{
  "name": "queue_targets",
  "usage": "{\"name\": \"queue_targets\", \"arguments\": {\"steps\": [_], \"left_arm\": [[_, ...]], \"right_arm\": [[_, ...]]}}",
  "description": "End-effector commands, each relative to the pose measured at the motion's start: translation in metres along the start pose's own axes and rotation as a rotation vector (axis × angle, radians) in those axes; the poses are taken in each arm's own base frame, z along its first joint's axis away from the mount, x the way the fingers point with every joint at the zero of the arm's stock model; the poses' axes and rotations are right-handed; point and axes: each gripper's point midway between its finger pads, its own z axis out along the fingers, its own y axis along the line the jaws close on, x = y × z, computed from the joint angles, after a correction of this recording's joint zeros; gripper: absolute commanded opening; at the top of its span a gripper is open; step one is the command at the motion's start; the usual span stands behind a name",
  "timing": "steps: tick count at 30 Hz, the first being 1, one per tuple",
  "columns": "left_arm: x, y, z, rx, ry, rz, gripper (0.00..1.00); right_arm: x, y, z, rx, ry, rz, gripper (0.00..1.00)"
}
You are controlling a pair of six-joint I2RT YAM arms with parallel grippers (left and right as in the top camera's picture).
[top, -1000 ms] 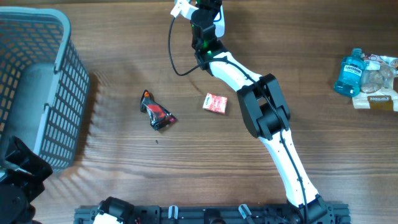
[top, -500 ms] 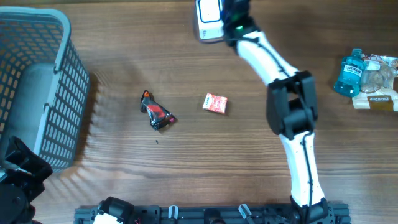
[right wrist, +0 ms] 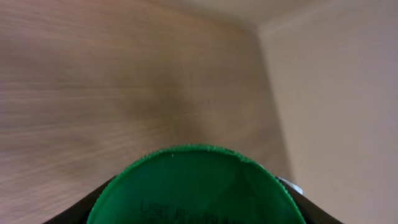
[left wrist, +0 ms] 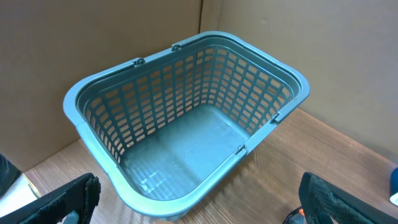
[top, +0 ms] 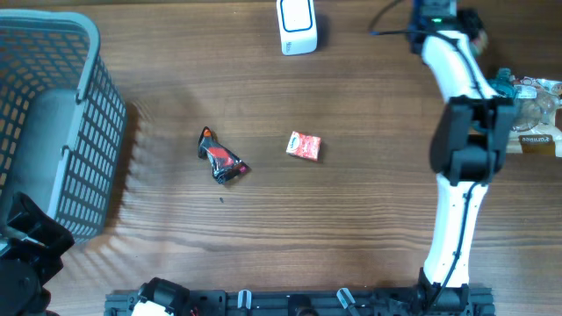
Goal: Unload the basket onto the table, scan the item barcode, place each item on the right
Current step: 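Carry the jar to the right side and release it, then grasp the red tissue pack with the right gripper and lift it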
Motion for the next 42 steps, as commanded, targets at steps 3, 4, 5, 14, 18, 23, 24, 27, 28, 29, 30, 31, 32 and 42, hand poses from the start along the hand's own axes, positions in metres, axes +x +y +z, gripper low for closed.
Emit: {"name": "queue_targets", "arguments": {"steps": [3,4,5,14,18,23,24,27,28,29,30,31,32,42], "left_arm": [[-0.001,0.001,0.002,-0.023,-0.005,0.016,1.0],[-0.001,0.0,0.002,-0.021,-0.004,0.017,1.0],[0.0,-0.001,0.002,-0.015,0.001,0.016,1.0],[0.002,-0.003,0.002,-0.002,0.012,0.016,1.0],[0.003,-0.004,0.002,0.003,0.016,0.016,1.0],[0.002,-0.003,0.002,0.0,0.013,0.017,1.0],[0.002,-0.003,0.002,0.0,0.014,0.017,1.0],[0.002,-0.003,0.002,0.0,0.013,0.017,1.0],[0.002,-0.003,0.002,0.0,0.013,0.017,1.0],[0.002,-0.003,0.002,0.0,0.013,0.017,1.0],[0.002,-0.003,0.002,0.0,0.014,0.017,1.0],[0.002,-0.003,0.002,0.0,0.014,0.017,1.0],[0.002,-0.003,0.002,0.0,0.014,0.017,1.0],[0.005,-0.007,0.002,0.022,0.03,0.024,1.0]], "right_arm": [[0.048,-0.015,0.042,-0.261,0.178,0.354,0.4],[0.057,-0.012,0.048,-0.342,0.216,0.402,0.39],[0.066,-0.014,0.055,-0.409,0.252,0.46,0.37],[0.095,-0.046,0.086,-0.479,0.31,0.58,0.39],[0.088,-0.033,0.078,-0.582,0.288,0.55,1.0],[0.054,-0.025,0.057,-0.653,0.19,0.54,1.0],[0.044,-0.03,0.05,-0.652,0.158,0.545,1.0],[0.012,-0.059,0.019,-0.639,0.057,0.568,1.0],[0.002,-0.073,0.006,-0.628,0.021,0.577,1.0],[-0.016,-0.111,-0.025,-0.571,-0.054,0.596,1.0],[-0.02,-0.129,-0.04,-0.526,-0.076,0.603,1.0],[-0.022,-0.151,-0.059,-0.468,-0.097,0.609,1.0],[-0.022,-0.172,-0.079,-0.413,-0.115,0.614,1.0],[-0.005,-0.065,-0.264,-0.919,0.021,0.485,1.0]]}}
